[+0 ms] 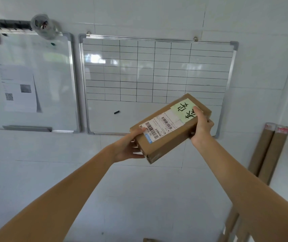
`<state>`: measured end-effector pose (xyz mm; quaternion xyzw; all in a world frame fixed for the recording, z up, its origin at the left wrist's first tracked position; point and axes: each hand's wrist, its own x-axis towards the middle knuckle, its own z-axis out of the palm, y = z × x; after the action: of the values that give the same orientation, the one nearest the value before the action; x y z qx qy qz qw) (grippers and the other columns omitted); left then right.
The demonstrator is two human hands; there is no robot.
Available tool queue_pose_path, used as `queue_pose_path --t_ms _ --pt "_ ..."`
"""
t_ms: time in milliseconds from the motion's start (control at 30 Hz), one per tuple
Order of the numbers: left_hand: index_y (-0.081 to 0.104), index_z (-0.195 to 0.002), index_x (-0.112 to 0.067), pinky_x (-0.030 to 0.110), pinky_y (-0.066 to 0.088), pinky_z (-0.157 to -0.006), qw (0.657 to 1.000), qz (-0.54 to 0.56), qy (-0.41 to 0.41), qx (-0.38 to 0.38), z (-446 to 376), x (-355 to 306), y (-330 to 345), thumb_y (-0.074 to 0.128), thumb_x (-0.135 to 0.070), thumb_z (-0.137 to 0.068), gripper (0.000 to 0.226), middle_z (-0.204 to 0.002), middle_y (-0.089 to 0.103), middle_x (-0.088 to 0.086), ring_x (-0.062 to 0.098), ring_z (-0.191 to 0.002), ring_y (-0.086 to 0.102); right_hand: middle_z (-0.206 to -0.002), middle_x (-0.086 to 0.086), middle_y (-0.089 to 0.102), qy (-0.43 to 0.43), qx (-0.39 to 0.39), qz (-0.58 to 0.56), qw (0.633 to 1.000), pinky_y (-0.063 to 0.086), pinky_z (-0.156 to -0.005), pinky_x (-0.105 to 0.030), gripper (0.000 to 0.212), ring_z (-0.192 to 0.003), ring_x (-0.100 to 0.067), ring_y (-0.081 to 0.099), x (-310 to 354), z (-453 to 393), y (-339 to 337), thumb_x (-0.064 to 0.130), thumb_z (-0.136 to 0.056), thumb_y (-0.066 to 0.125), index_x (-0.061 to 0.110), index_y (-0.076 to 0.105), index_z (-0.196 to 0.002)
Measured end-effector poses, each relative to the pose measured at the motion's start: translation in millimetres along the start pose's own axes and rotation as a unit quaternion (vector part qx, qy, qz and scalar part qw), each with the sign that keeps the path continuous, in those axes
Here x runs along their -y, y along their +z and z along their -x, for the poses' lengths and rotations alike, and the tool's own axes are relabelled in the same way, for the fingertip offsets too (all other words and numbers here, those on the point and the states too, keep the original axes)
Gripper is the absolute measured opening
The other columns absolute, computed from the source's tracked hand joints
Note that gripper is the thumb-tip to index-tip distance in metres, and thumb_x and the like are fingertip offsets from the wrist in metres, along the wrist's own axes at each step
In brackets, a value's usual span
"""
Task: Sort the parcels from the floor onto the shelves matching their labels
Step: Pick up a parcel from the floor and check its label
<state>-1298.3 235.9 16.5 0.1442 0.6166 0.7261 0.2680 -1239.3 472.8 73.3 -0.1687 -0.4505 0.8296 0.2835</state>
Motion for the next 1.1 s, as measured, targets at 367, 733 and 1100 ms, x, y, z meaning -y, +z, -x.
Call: queue_pose_path --t_ms 367,733,1100 --pt "0.058 -0.134 -0.02 0.052 0.045 -0.108 0.986 -0.166 0.018 -0.031 21 -77 -50 0.088 -0.053 -0.057 0.089 -0.137 0.063 0.008 0.03 -0.132 0.055 -0.134 -0.008 0.07 0.088 0.244 0.254 0.932 0.048 -0.107 -0.05 0.048 -0.113 -0.025 0.068 16 -7 -41 0.043 -0.087 0.075 0.024 0.066 -0.131" --pt "0.066 -0.115 -0.016 0.031 0.062 -0.073 0.962 -0.27 -0.026 0.021 38 -112 -44 0.086 -0.05 -0.058 0.069 -0.104 0.078 0.003 0.016 -0.086 0.076 -0.093 -0.002 0.081 0.079 0.296 0.318 0.897 0.058 -0.067 -0.03 0.026 -0.078 -0.017 0.075 7 6 -31 0.039 -0.096 0.063 0.017 0.072 -0.106" --pt "0.044 -0.135 -0.016 0.039 0.048 -0.083 0.913 -0.245 0.127 -0.3 11 -84 -33 0.072 -0.054 -0.082 0.071 -0.124 0.056 0.002 0.024 -0.111 0.054 -0.102 -0.008 0.073 0.038 0.208 0.219 0.952 0.049 -0.085 -0.042 0.039 -0.096 -0.028 0.064 -30 7 -9 0.05 -0.074 0.078 0.02 0.076 -0.099"
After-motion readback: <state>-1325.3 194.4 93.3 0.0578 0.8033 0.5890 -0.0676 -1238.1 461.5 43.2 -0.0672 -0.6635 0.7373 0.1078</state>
